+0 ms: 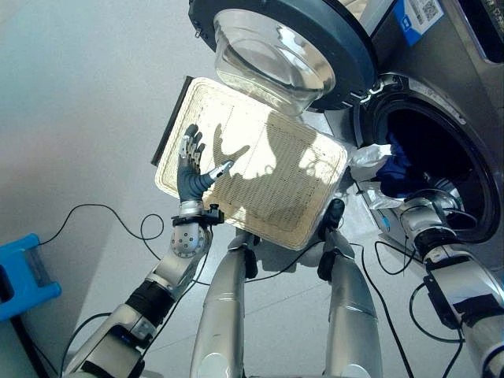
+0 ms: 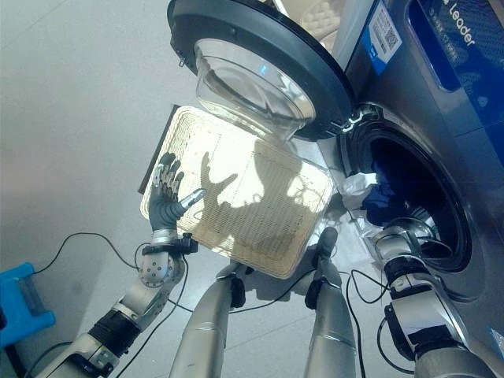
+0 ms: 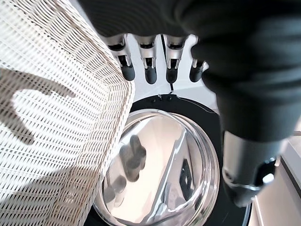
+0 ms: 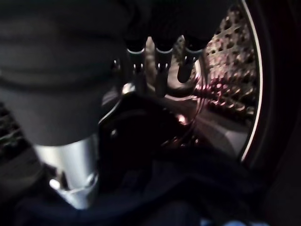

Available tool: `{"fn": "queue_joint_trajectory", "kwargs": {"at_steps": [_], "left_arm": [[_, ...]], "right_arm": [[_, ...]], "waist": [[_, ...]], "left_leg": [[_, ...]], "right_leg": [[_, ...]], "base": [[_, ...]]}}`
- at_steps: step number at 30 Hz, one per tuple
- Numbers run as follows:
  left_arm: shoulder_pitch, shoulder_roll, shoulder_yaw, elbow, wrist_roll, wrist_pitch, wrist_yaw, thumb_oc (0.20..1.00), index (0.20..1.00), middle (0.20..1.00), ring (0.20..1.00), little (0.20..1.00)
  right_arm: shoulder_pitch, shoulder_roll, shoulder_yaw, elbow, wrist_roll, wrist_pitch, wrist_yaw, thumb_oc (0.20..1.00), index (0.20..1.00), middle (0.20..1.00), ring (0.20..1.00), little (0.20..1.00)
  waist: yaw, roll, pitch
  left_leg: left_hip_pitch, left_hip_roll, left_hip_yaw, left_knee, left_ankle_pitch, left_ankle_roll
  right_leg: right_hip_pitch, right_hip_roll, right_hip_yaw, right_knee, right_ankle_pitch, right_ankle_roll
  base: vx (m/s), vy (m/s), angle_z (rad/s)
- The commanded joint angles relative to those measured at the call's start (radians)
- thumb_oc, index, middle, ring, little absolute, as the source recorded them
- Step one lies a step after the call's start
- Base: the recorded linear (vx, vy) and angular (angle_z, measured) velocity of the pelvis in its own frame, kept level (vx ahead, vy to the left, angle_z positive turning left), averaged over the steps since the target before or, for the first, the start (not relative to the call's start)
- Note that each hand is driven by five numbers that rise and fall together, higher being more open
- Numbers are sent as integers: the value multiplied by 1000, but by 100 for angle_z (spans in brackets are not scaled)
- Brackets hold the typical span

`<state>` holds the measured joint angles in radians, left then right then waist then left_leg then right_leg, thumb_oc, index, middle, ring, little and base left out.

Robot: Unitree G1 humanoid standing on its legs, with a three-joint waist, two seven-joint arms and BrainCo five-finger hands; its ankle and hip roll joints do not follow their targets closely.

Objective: Put the clothes into the washing machine.

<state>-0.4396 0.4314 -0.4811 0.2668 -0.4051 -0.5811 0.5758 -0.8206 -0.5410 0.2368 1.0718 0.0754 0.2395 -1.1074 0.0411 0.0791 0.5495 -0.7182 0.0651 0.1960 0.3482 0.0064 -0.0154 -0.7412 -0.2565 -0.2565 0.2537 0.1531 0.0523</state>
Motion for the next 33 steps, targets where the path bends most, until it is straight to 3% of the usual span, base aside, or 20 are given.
{"fn": "queue_joint_trajectory", "kwargs": {"at_steps": [1,6,11,15,18,22,25,27,29,30,33], "left_arm": [[-2,-47,16,-26,67,-72,-4,1000,1000,1000,1000,1000],[-22,-67,10,31,93,-67,-16,1000,1000,1000,1000,1000],[-35,-82,3,83,114,-58,-14,1000,1000,1000,1000,1000],[-50,-97,-20,166,152,-64,-3,1000,1000,1000,1000,1000],[-56,-105,-28,212,171,-79,7,1000,1000,1000,1000,1000],[-62,-115,-30,248,186,-86,26,1000,1000,1000,1000,1000],[-57,-121,-26,273,207,-101,47,1000,1000,1000,1000,1000],[-57,-119,-13,283,210,-105,45,1000,1000,1000,1000,1000],[-55,-119,-9,285,211,-106,42,1000,1000,1000,1000,1000],[-48,-111,7,284,207,-112,29,1000,1000,1000,1000,1000],[-45,-106,24,278,200,-119,11,1000,1000,1000,1000,1000]], "right_arm": [[16,-52,41,-16,-63,-16,30,1000,1000,1000,1000,1000],[21,8,149,-44,-197,1,119,1000,1000,1000,1000,1000],[30,41,215,-54,-311,17,115,1000,1000,1000,1000,1000],[27,67,306,-51,-513,62,122,1000,1000,1000,1000,1000],[26,82,352,-36,-561,95,110,1000,1000,1000,1000,1000],[27,98,378,-23,-549,119,100,1000,1000,1000,1000,1000],[44,116,388,-25,-518,97,117,1000,1000,1000,1000,1000],[55,127,379,-29,-461,48,215,1000,1000,1000,1000,1000],[60,129,378,-30,-448,33,239,1000,1000,1000,1000,1000],[86,137,361,-28,-385,-19,325,1000,1000,1000,1000,1000],[97,132,341,-22,-338,-24,393,1000,1000,1000,1000,1000]], "waist": [[-4,66,-30],[-3,57,-30],[-4,50,-30],[-3,46,-30],[-1,45,-30],[1,43,-30],[1,43,-30],[0,41,-30],[0,40,-30],[-2,35,-30],[-3,31,-30]], "left_leg": [[54,-53,74,-48,-68,-12],[58,-52,77,-50,-65,-10],[64,-51,77,-55,-61,-12],[73,-49,79,-63,-55,-15],[77,-47,77,-67,-52,-17],[76,-47,77,-70,-49,-17],[74,-47,75,-77,-45,-20],[71,-46,77,-77,-43,-24],[71,-45,77,-77,-43,-25],[64,-40,79,-73,-41,-29],[58,-36,79,-68,-41,-31]], "right_leg": [[5,14,-65,112,-121,84],[10,12,-68,108,-117,84],[20,12,-71,98,-114,86],[32,12,-73,87,-111,91],[38,10,-76,82,-110,93],[40,8,-78,79,-109,94],[41,8,-80,69,-105,96],[38,9,-79,68,-105,96],[37,9,-79,68,-105,96],[31,7,-78,70,-105,95],[23,6,-76,74,-105,93]], "base": [[0,0,0],[0,0,0],[0,0,0],[0,0,0],[0,0,0],[0,0,0],[-2,-3,1],[0,-2,2],[0,0,0],[0,0,0],[0,0,0]]}}
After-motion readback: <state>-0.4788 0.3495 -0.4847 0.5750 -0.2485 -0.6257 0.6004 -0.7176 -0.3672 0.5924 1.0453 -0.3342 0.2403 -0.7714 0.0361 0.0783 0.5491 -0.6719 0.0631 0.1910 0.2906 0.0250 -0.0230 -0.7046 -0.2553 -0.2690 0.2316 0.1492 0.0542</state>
